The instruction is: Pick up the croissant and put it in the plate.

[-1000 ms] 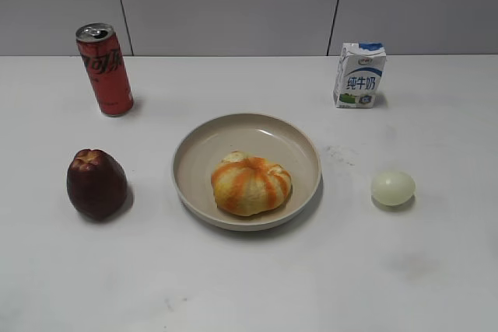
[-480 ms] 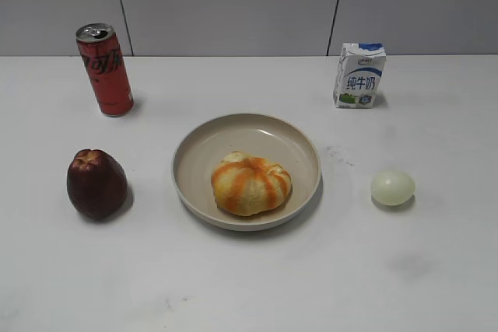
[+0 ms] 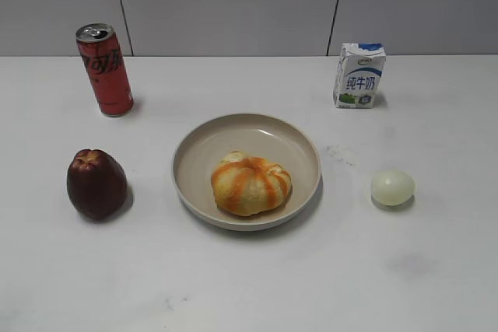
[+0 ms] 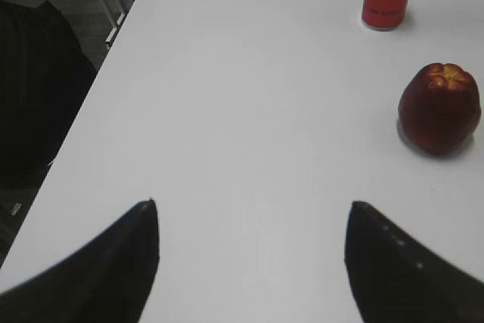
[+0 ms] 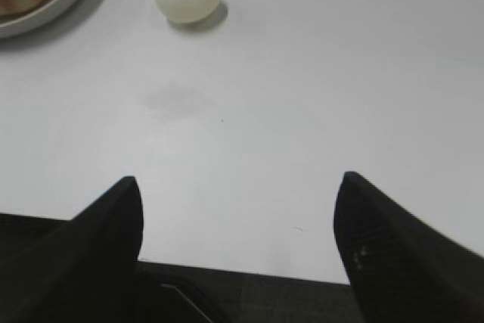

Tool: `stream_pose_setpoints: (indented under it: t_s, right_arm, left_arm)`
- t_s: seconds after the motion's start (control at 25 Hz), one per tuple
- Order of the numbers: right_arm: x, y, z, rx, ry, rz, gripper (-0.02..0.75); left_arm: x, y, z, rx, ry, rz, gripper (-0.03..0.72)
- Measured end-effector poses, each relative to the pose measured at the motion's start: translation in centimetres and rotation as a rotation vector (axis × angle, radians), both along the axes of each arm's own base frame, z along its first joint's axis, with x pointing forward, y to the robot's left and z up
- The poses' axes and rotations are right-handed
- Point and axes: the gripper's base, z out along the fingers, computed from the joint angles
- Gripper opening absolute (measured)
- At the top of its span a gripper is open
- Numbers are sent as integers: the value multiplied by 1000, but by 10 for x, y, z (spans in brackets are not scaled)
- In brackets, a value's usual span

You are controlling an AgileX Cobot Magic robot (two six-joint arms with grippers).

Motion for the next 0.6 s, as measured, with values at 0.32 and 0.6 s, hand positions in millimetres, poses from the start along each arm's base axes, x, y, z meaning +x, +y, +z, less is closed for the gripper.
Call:
stream_pose_setpoints:
  t_s: [0.32,0.6]
  right_arm:
    - [-25,-1,4,5,-162,0,590]
    - [-38,-1,4,7,-244,0,590]
  left_arm:
    - [0,0,0,0,0,0,584]
    - [0,0,0,0,0,0,584]
